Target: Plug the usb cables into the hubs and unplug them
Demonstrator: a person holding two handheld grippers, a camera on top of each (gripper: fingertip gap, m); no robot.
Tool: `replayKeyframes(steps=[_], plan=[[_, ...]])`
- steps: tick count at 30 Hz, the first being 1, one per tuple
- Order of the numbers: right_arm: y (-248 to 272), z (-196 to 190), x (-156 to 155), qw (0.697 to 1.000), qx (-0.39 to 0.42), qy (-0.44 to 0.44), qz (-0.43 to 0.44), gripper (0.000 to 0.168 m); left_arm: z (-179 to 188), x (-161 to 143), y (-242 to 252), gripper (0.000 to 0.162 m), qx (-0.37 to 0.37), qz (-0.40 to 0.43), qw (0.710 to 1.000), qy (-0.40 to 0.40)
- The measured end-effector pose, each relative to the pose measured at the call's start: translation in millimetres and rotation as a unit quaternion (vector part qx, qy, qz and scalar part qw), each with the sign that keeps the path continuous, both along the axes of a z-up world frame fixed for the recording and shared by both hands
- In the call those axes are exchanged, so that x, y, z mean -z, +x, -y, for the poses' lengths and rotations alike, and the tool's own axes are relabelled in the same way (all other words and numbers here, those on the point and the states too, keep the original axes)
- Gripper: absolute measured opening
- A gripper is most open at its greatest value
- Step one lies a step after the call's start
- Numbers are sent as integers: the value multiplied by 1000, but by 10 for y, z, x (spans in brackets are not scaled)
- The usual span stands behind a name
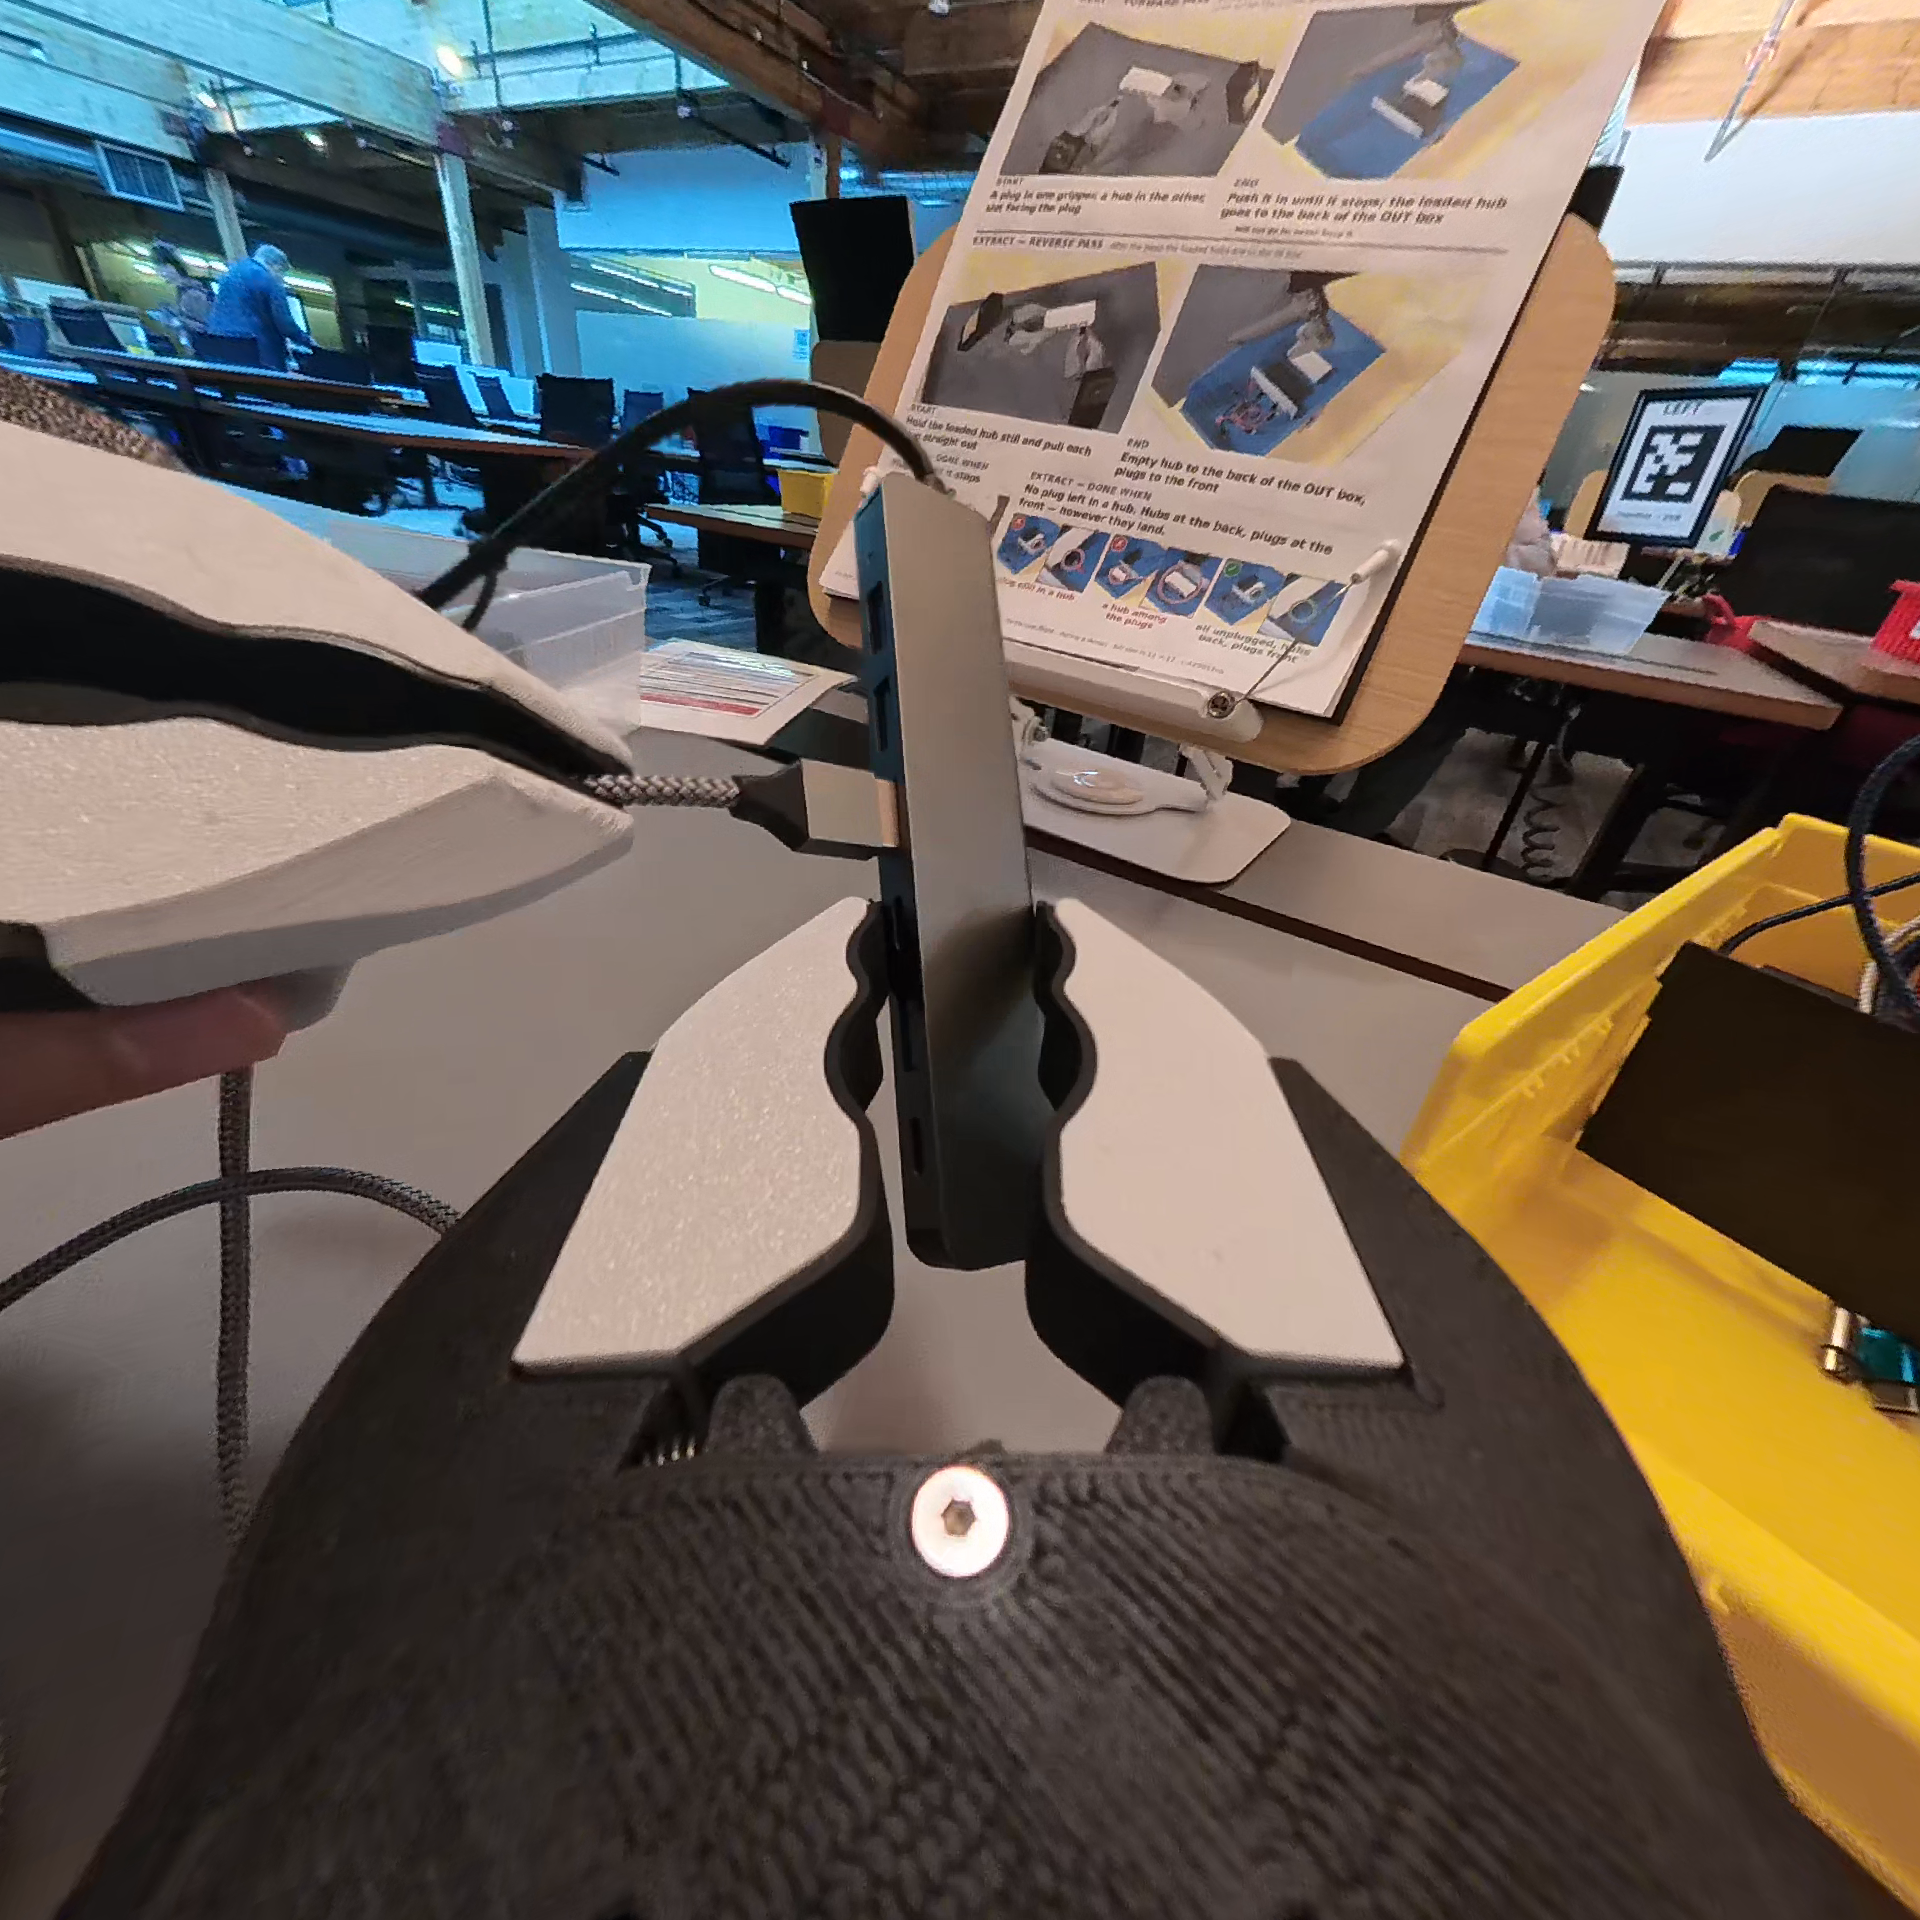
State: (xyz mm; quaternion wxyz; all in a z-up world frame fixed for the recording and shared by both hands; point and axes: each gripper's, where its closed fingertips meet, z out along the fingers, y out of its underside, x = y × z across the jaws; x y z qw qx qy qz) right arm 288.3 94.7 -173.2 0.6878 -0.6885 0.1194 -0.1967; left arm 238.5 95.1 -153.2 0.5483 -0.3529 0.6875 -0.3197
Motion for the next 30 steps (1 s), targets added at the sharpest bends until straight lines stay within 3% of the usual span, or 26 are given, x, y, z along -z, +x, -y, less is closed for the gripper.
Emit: replayKeyframes(steps=[14, 21, 23, 26, 30], plan=[[-49, -51, 40, 1000, -13, -15, 4, 27, -61, 20, -46, 3, -1, -8, 1000, -9], [-220, -90, -67, 998, -41, -8, 50, 25, -119, 84, -3, 3, -17, -35, 999, -5], [-377, -197, 15, 994, -49, -49, 84, 10, -105, 35, 15, 3, -13, -18, 999, -29], [-330, -221, 24, 999, -34, -22, 20, 11, -181, 15, 17, 3, -21, -16, 999, -33], [-285, -200, 84, 997, -35, -45, 42, 11, -171, 71, -6, 3, -12, -10, 999, -33]])
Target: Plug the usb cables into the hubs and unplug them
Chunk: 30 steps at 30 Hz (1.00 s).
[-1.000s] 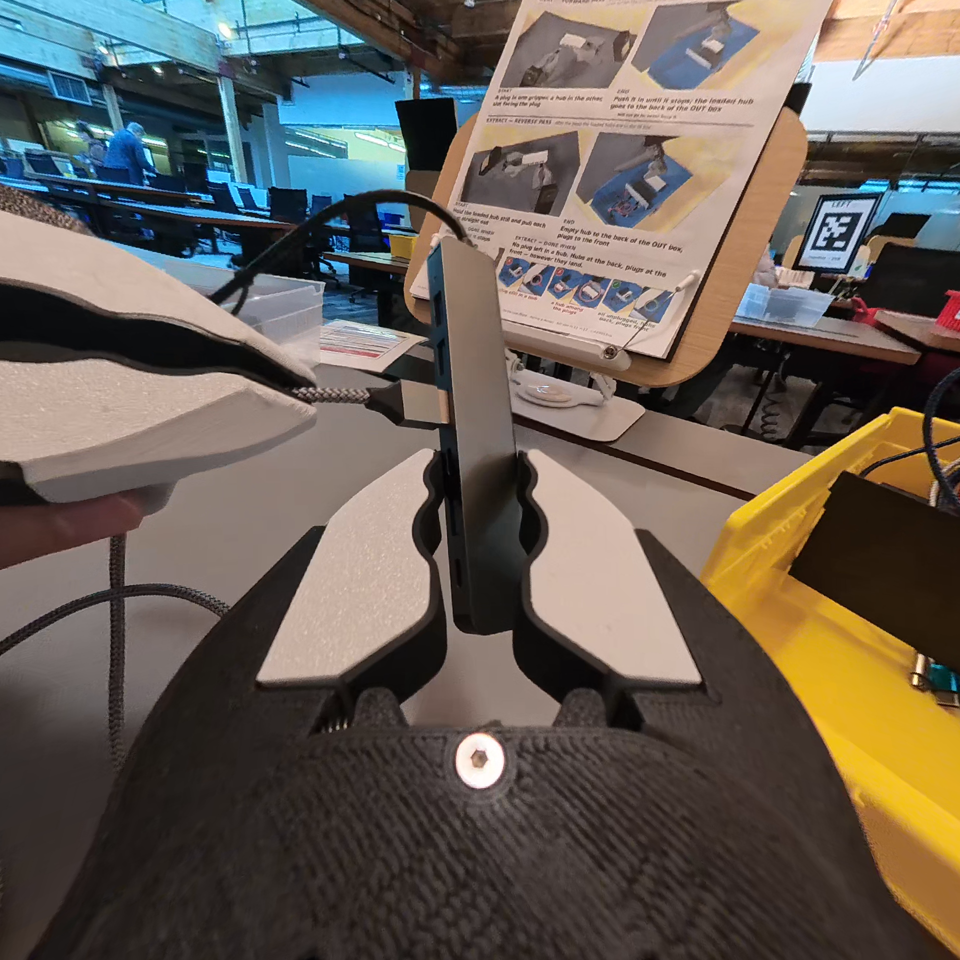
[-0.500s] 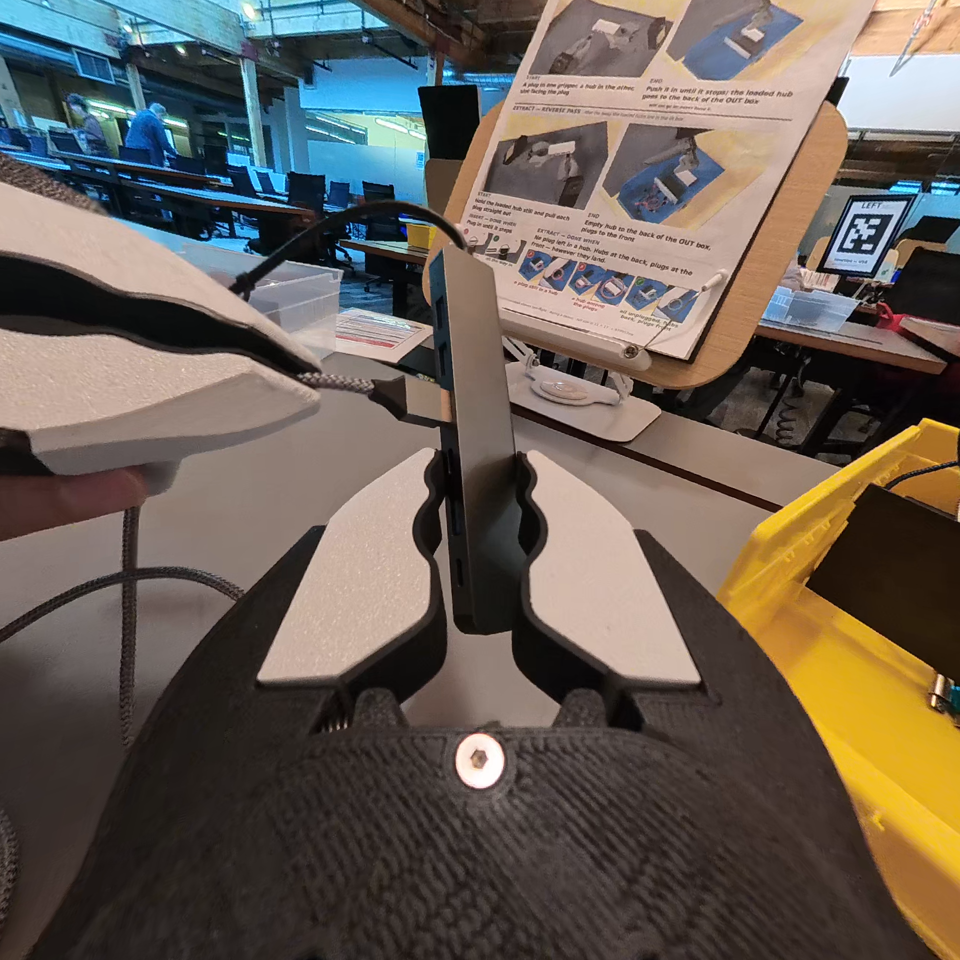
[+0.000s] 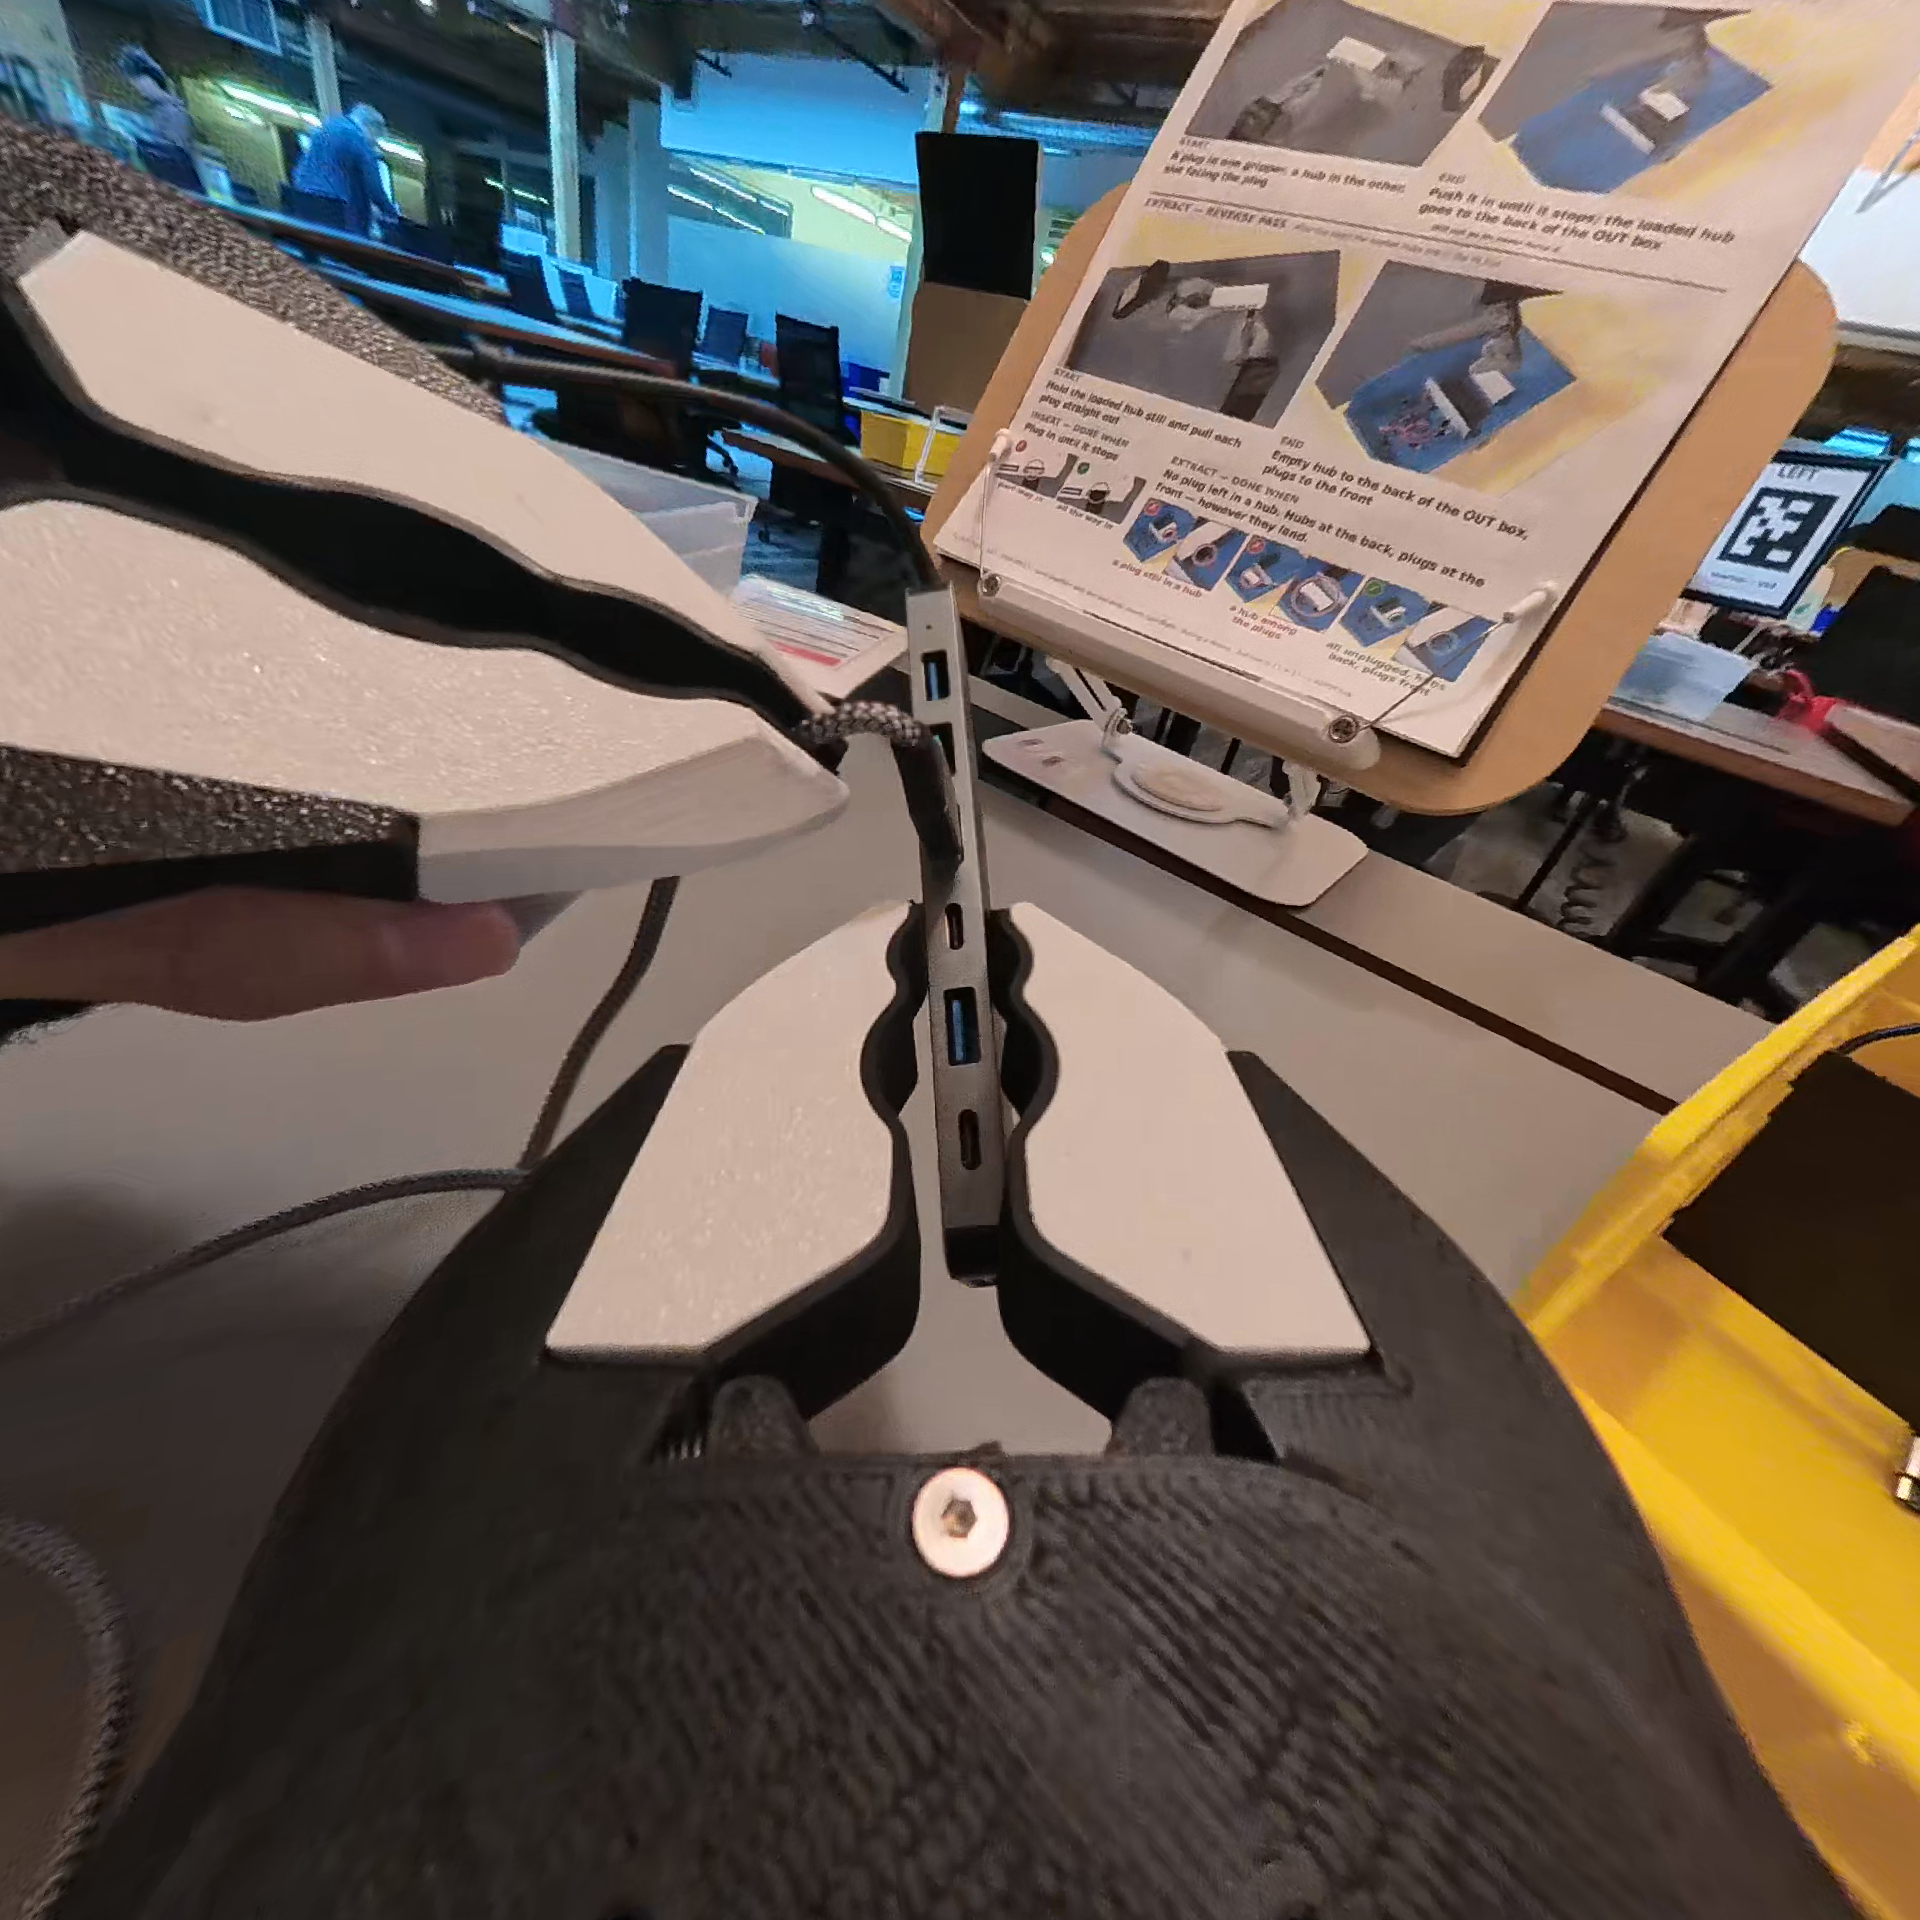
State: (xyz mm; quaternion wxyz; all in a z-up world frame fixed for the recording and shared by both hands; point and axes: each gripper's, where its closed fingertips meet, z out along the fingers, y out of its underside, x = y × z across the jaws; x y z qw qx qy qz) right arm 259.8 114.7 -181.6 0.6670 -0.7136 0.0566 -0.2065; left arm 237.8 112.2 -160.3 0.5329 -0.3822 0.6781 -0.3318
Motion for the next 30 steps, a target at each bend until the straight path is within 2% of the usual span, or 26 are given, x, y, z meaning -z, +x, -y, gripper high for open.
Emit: replayKeyframes(steps=[2, 4, 6, 8, 9, 11, 13, 15, 16, 18, 19, 22, 23, 25, 26, 28, 30], plan=[[33, 10, -1, 1000, 15, -9, 21, 11, 28, -9, -10, 7, 10, 8, 1000, -24], [83, 49, -22, 998, 35, -15, 46, 11, 68, -12, -35, 26, 25, -2, 996, -80], [130, 94, -43, 995, 50, -28, 81, 11, 51, -35, -83, 41, 32, -20, 985, -167], [158, 142, -111, 988, 70, -36, 135, 11, -50, -127, -115, 45, 27, -29, 959, -279], [158, 161, -158, 980, 84, -43, 174, 11, -112, -155, -108, 45, 24, -40, 938, -343], [93, 151, -215, 963, 93, -61, 245, 11, -171, -176, -64, 49, 40, -75, 878, -472], [-21, 106, -239, 940, 93, -81, 318, 11, -193, -210, -19, 41, 70, -99, 798, -590], [-183, 40, -258, 914, 81, -97, 386, 11, -225, -219, 35, 39, 86, -110, 727, -672], [-256, 10, -262, 903, 76, -101, 411, 11, -227, -184, 64, 37, 88, -120, 707, -691], [-345, -39, -249, 892, 70, -108, 434, 12, -205, -93, 93, 15, 91, -132, 703, -693], [-345, -54, -221, 896, 64, -109, 425, 13, -210, -77, 95, 14, 92, -128, 703, -694], [-371, -108, -119, 947, -27, -79, 309, 18, -259, -32, 87, 11, 100, -133, 706, -688], [-378, -111, -126, 963, -62, -64, 252, 20, -269, -29, 80, 11, 111, -145, 697, -693], [-361, -82, -161, 985, -134, -44, 100, 37, -285, -52, 57, 11, 139, -171, 673, -706], [-316, -58, -158, 986, -161, -43, 5, 50, -292, -55, 46, 11, 147, -187, 667, -706], [-291, 3, -88, 961, -225, -59, -150, 80, -290, -34, 34, 11, 150, -222, 670, -692], [-312, 43, -22, 942, -260, -63, -202, 88, -268, -19, 53, 10, 147, -247, 675, -680]])
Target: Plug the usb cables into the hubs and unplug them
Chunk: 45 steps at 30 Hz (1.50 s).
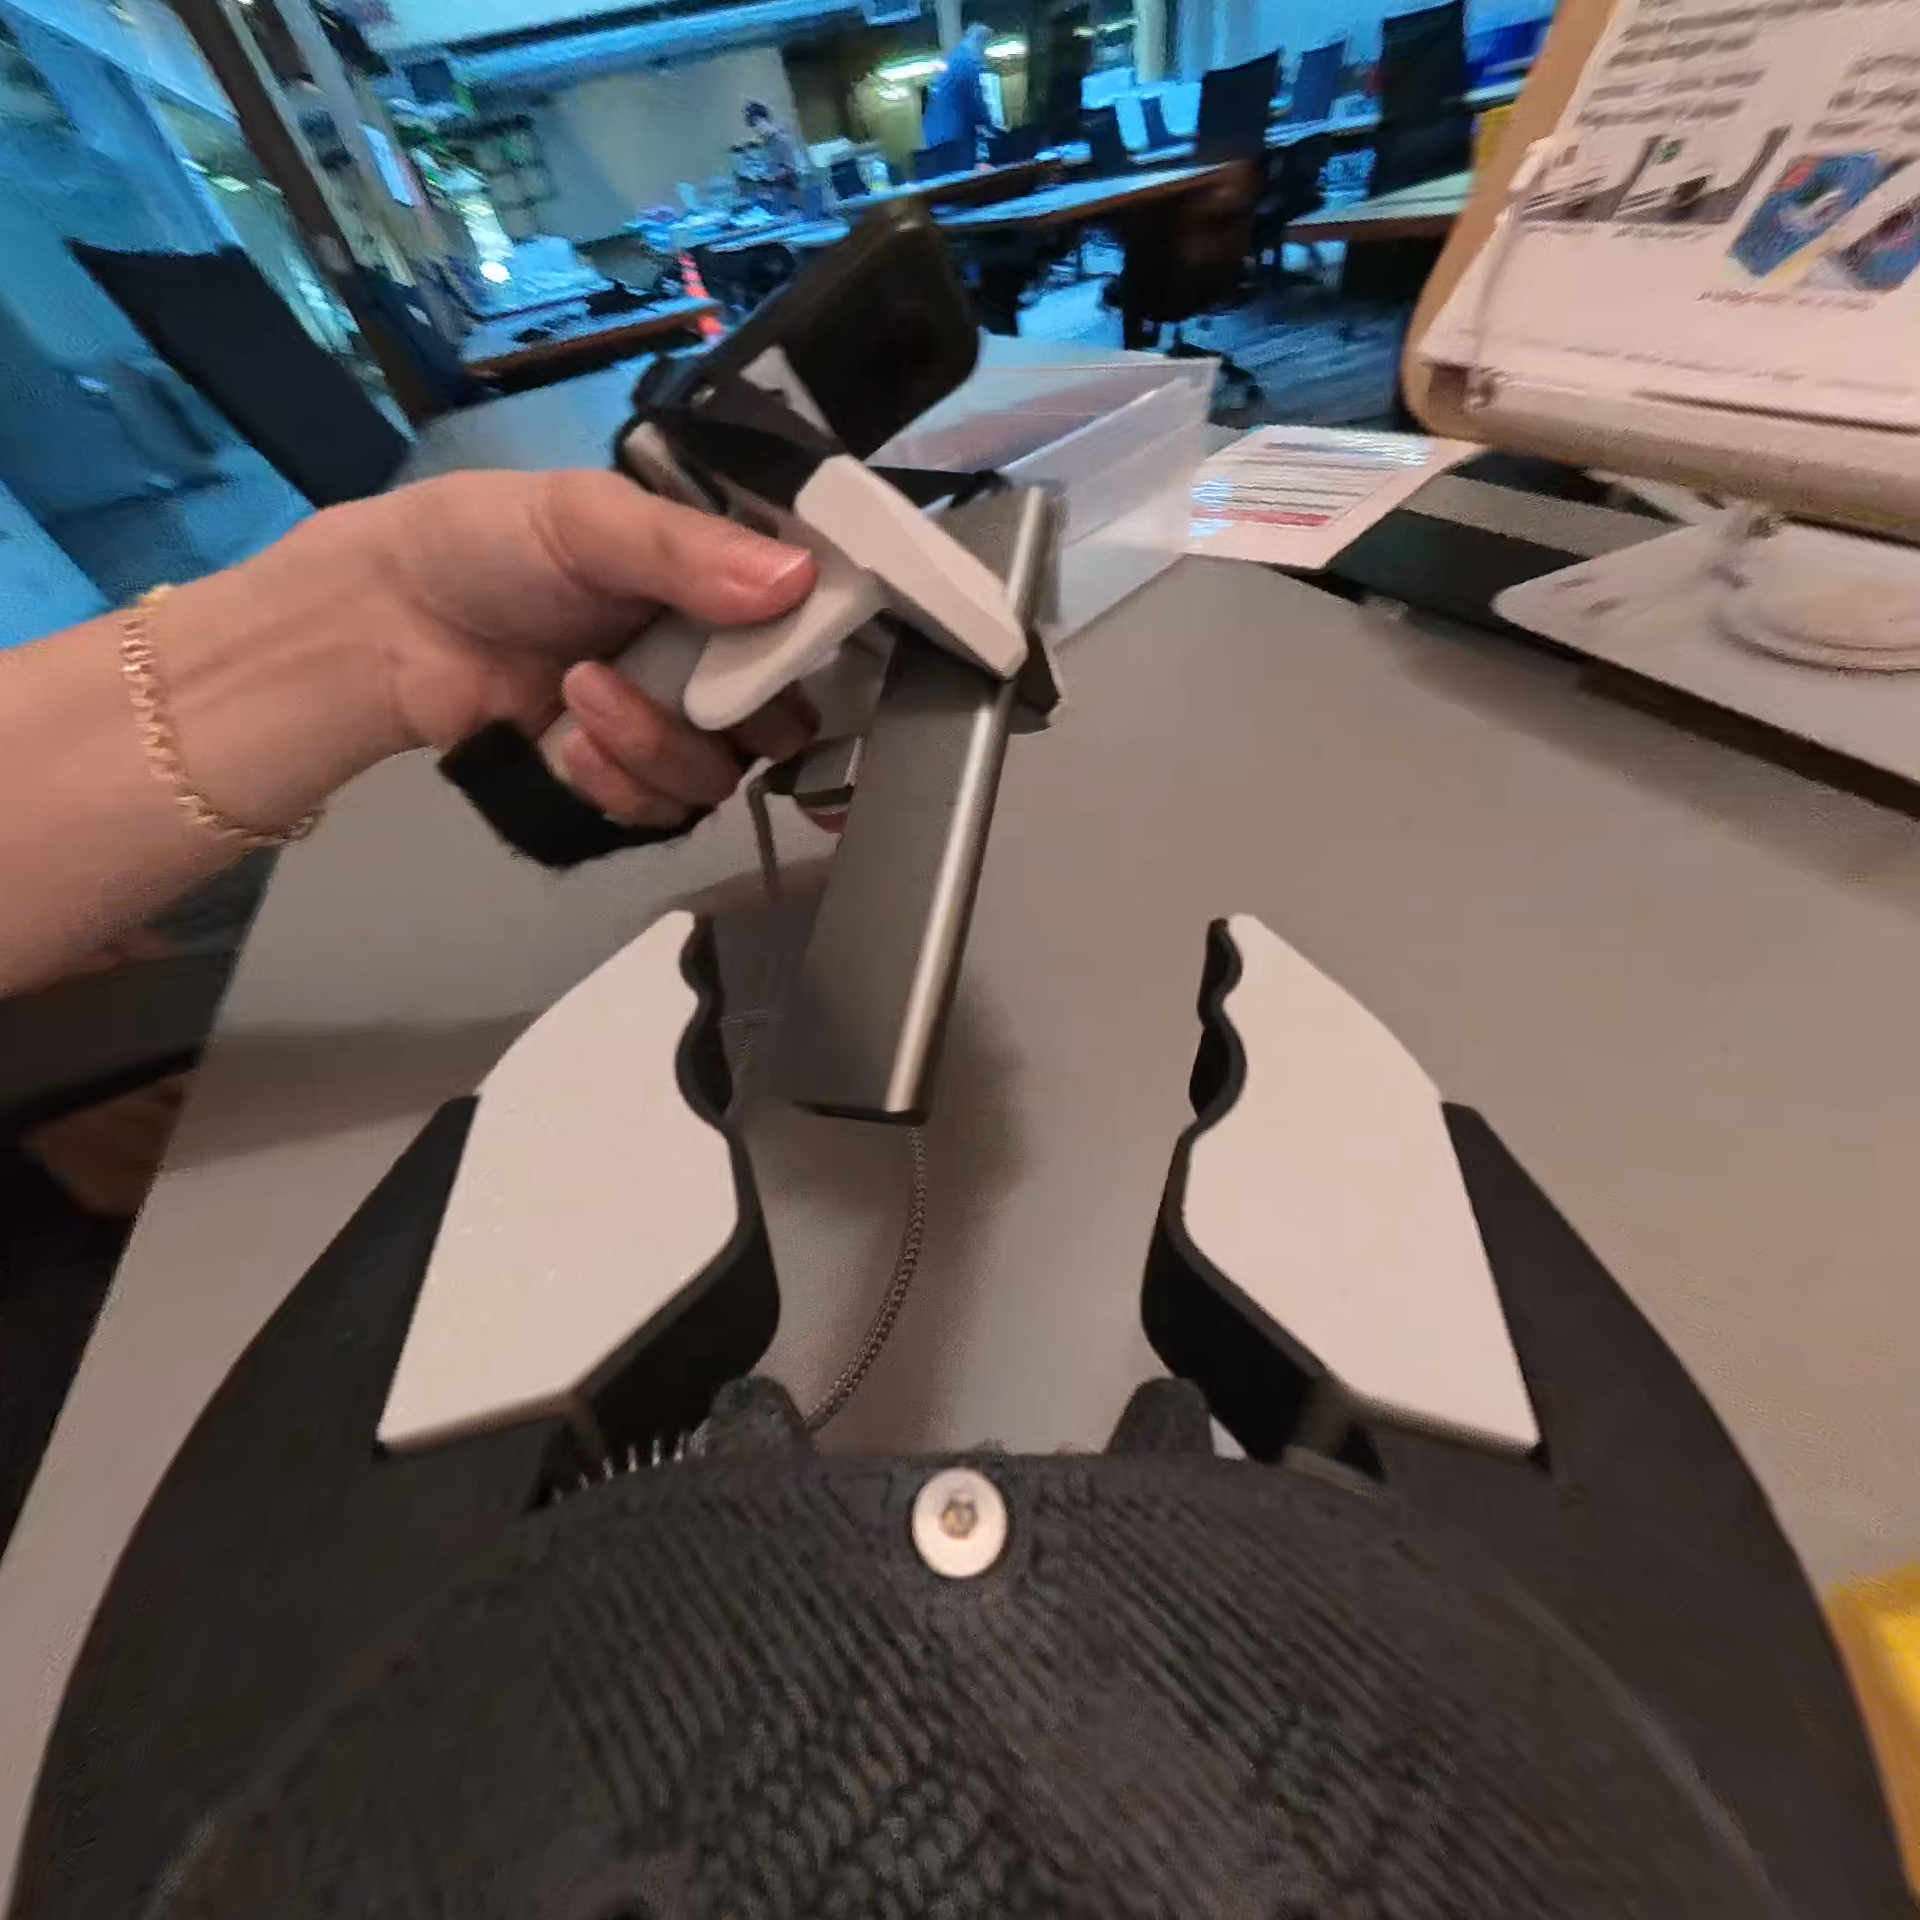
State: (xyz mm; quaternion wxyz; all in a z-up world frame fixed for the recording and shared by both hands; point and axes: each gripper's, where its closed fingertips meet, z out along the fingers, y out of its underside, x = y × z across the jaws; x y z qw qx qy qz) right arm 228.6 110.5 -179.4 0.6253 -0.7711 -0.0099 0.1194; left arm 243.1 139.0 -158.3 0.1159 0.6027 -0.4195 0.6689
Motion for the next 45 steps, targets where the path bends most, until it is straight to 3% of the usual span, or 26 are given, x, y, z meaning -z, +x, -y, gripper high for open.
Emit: replayKeyframes(steps=[6, 11, 15, 18, 25, 30, 33, 37, 40, 42, 45], plan=[[-244, -153, 147, 997, -52, 4, -55, 82, 226, 7, 43, 9, 105, -29, 994, -8], [-469, -109, 195, 982, -134, -15, -135, 63, 294, -17, 24, 9, 180, -16, 983, 46], [-466, -93, 230, 981, -144, -13, -131, 50, 295, 45, 2, 10, 222, -11, 968, 116], [-526, -53, 223, 973, -173, -16, -150, 30, 331, 61, -49, 9, 253, 1, 957, 143], [-504, -32, 167, 966, -184, 0, -182, 16, 380, 18, -103, 9, 279, 41, 941, 188], [-598, -11, 124, 953, -215, 8, -214, 17, 453, -50, -79, 9, 287, 66, 932, 212], [-608, -58, 133, 961, -202, 9, -187, 20, 478, -70, -26, 9, 275, 67, 930, 233], [-394, -170, 137, 984, -115, 25, -133, 22, 418, -65, 46, 10, 227, 21, 936, 267], [-113, -220, 173, 1000, -2, 29, 0, 38, 326, -54, 93, 10, 178, -15, 938, 296], [56, -228, 201, 991, 72, 22, 113, 46, 291, -54, 119, 9, 147, -30, 939, 309], [149, -223, 140, 970, 133, 32, 200, 37, 278, -85, 172, 10, 91, -32, 948, 302]])
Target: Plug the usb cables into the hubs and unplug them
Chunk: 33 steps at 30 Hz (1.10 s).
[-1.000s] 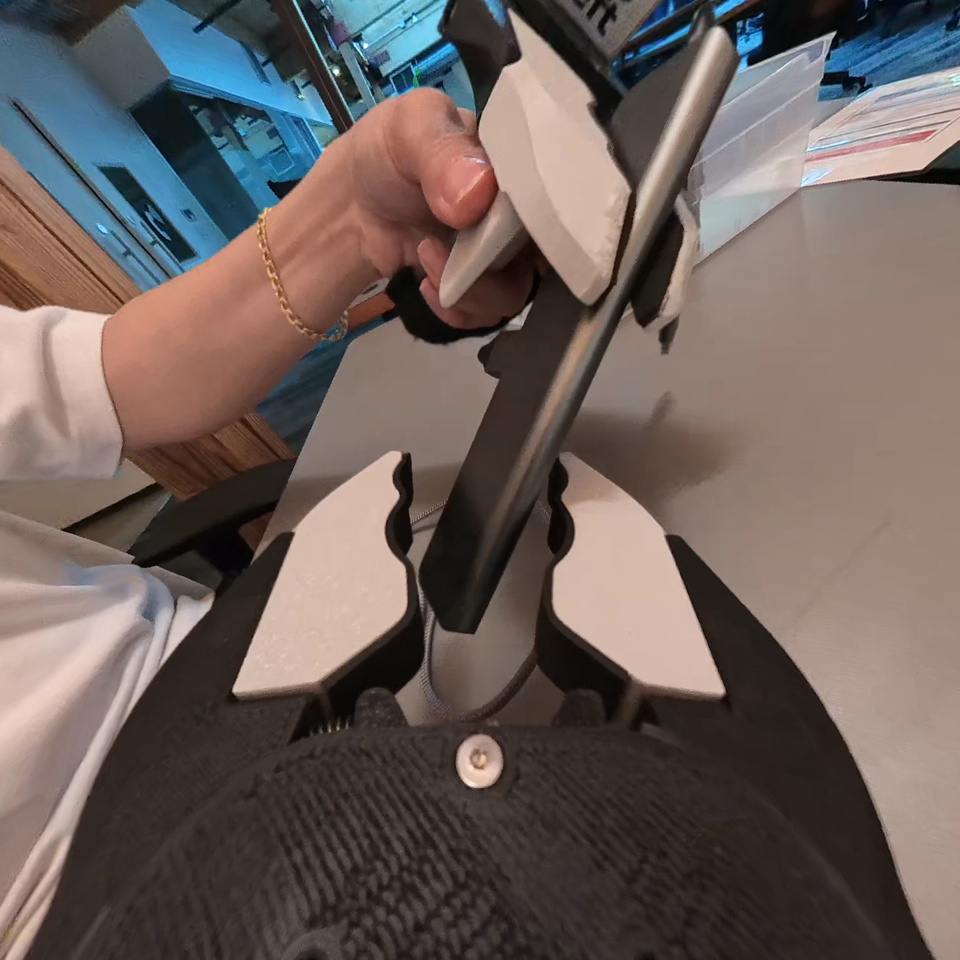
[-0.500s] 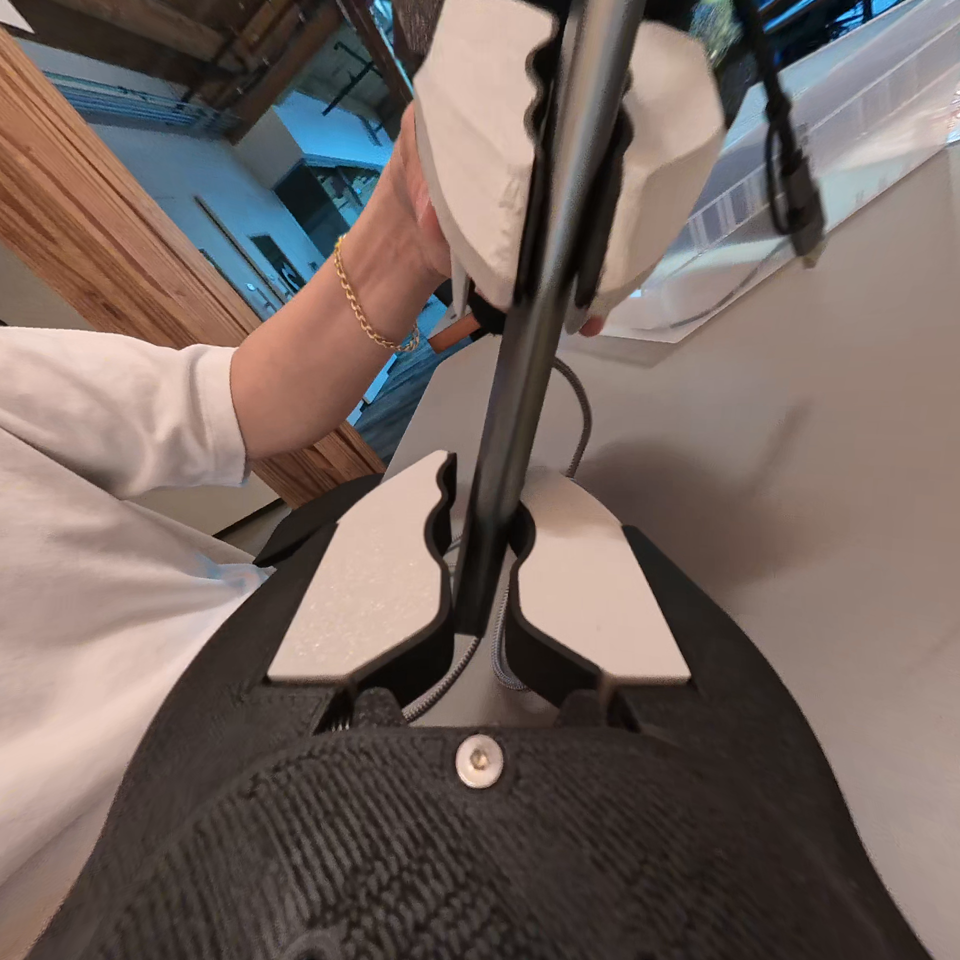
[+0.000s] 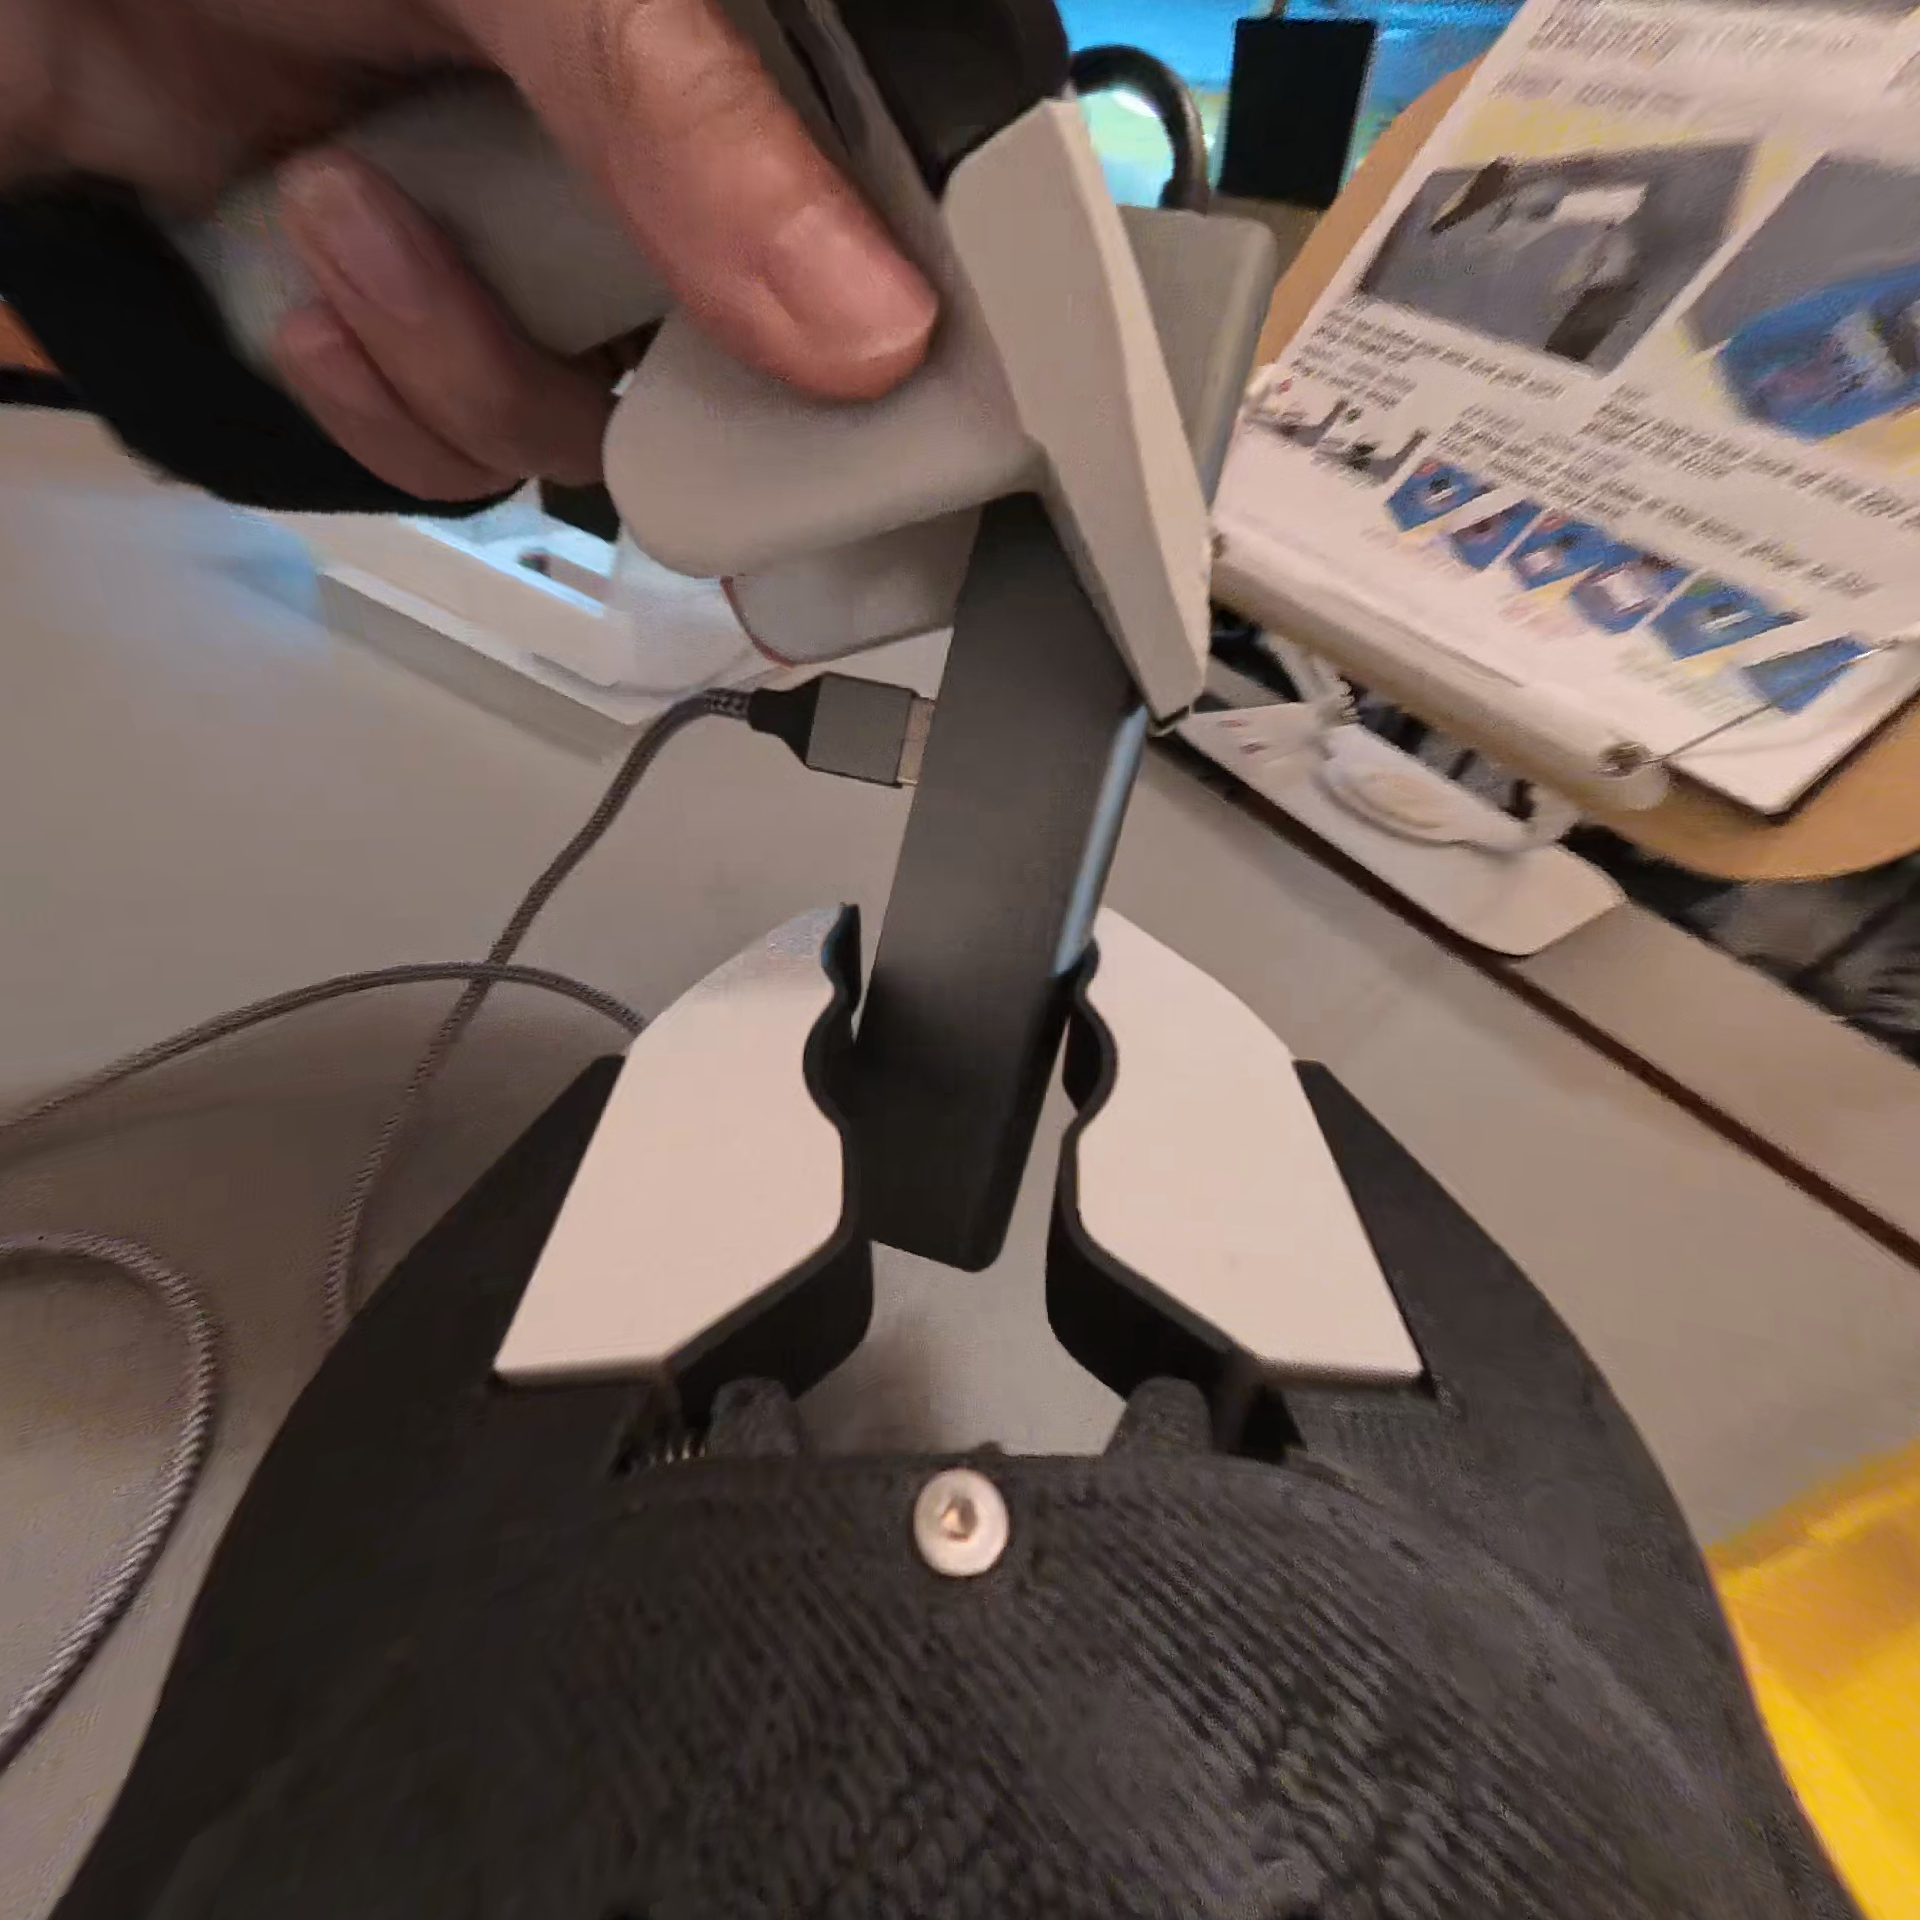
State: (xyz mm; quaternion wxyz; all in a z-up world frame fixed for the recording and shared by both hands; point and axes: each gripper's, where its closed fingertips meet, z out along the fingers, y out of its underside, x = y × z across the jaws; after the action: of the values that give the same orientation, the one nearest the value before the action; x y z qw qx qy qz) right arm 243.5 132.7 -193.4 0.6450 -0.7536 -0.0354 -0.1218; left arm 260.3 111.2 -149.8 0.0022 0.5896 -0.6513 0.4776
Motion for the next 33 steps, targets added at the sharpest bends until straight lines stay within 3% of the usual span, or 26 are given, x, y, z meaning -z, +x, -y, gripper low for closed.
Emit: replayKeyframes(steps=[6, 14, 28, 33], plan=[[133, 23, 47, 999, 52, -13, -1, 40, 89, -75, -4, 10, -68, 46, 994, -69], [141, 7, 123, 997, 65, -35, -2, 35, 101, -35, 2, 9, -100, 91, 990, 30], [163, -9, 212, 996, 51, -60, -34, 33, 80, 34, 67, 10, -114, 104, 985, 75], [125, 4, 117, 996, 38, -35, -73, 32, 146, -58, 97, 17, -99, 155, 977, 110]])
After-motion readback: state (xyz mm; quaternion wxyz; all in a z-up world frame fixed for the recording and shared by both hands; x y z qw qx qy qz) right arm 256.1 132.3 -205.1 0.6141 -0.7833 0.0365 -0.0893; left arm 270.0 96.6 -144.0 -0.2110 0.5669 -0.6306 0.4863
